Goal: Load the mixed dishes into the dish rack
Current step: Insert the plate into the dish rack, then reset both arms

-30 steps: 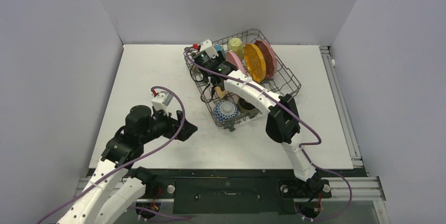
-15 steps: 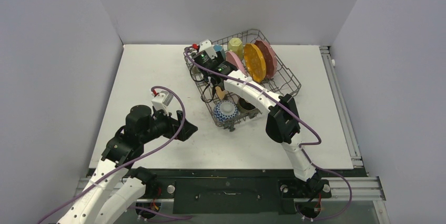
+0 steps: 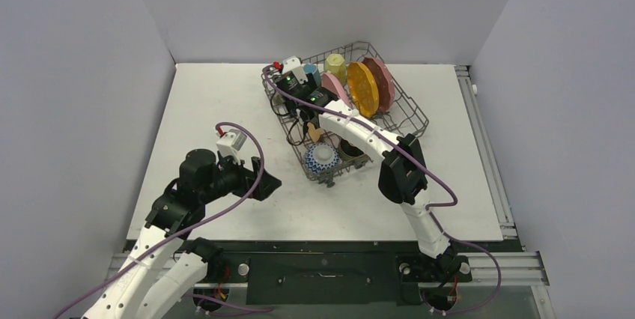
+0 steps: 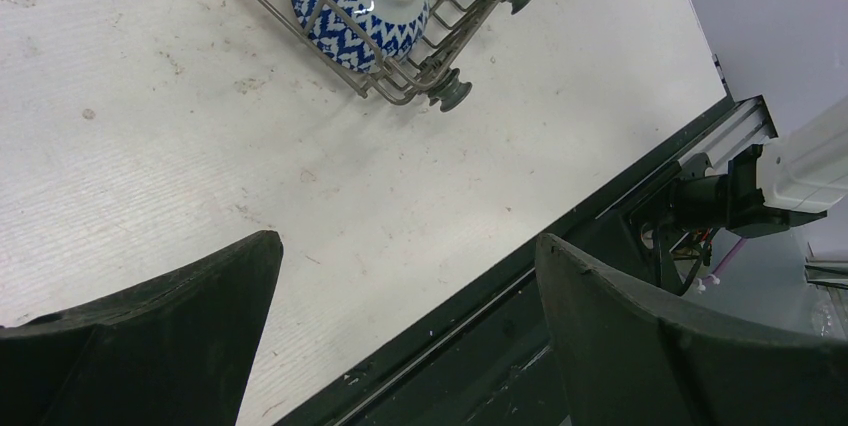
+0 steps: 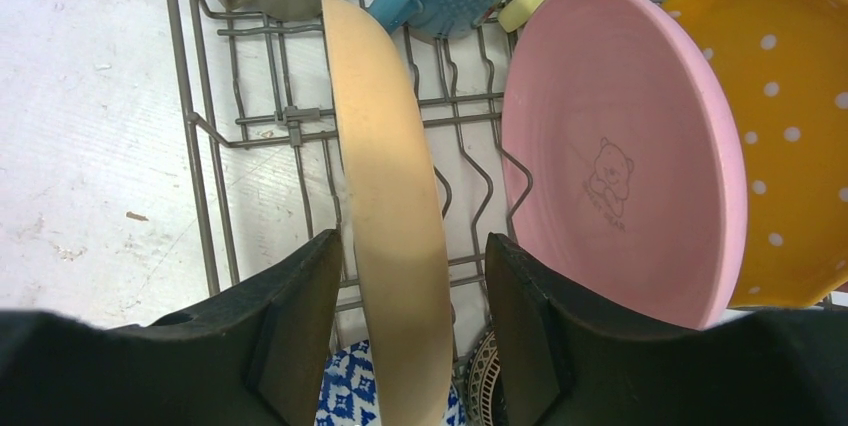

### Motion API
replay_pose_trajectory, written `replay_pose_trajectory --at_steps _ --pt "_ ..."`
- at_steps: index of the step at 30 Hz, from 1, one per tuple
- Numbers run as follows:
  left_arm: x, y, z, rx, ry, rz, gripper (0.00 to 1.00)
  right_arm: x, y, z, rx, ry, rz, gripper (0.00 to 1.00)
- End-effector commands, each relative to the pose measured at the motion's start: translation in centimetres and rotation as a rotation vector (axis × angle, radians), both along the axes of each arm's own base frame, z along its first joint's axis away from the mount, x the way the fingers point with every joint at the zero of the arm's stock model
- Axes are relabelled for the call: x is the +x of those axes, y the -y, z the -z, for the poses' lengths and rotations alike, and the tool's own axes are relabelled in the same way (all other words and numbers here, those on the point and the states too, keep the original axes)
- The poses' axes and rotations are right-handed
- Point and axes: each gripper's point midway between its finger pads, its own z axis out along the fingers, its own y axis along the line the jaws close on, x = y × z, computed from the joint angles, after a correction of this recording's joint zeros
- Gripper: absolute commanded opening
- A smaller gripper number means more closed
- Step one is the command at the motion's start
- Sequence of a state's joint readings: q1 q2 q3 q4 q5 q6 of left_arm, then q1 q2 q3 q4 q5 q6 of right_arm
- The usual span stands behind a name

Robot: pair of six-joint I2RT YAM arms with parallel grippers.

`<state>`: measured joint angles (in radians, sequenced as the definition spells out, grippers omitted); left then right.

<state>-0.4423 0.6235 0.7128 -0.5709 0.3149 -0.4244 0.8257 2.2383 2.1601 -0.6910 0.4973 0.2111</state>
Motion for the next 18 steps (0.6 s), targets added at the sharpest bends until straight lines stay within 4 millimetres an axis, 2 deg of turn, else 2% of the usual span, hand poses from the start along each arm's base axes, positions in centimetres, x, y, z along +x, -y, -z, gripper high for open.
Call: replay_pose_trajectory --at_steps 1,11,13,14,15,16,17,18 --pt "0.7 0.3 -1.3 -0.021 0.063 0.012 0.96 0.0 -0.4 -4.4 0.107 0.064 0.000 0.51" --pt "1.0 0.1 -1.1 -0.009 0.049 -0.005 0.96 -1.7 0.6 -8.8 0.160 0.124 -0.006 0.52" --pt "1.1 0.0 -1.0 -0.005 0.045 -0.011 0.96 -2.5 1.0 -10.3 0.179 0.142 -0.010 0.52" --pt "1.1 0.0 -1.0 -0.004 0.043 -0.013 0.96 -2.8 1.2 -10.1 0.176 0.140 -0.010 0.52" --pt "1.2 -0.1 -0.9 -0.001 0.041 -0.016 0.96 -3.3 1.4 -11.2 0.190 0.153 -0.015 0.53" --pt "1.2 -0.1 -0.9 0.000 0.041 -0.018 0.96 -3.7 1.5 -11.1 0.189 0.151 -0.019 0.53" --pt "1.3 -0.2 -1.0 0.003 0.042 -0.024 0.96 -4.3 1.9 -12.3 0.206 0.166 -0.025 0.53" --pt "1.3 -0.3 -1.1 0.003 0.047 -0.029 0.96 -4.7 2.2 -11.9 0.199 0.161 -0.025 0.53"
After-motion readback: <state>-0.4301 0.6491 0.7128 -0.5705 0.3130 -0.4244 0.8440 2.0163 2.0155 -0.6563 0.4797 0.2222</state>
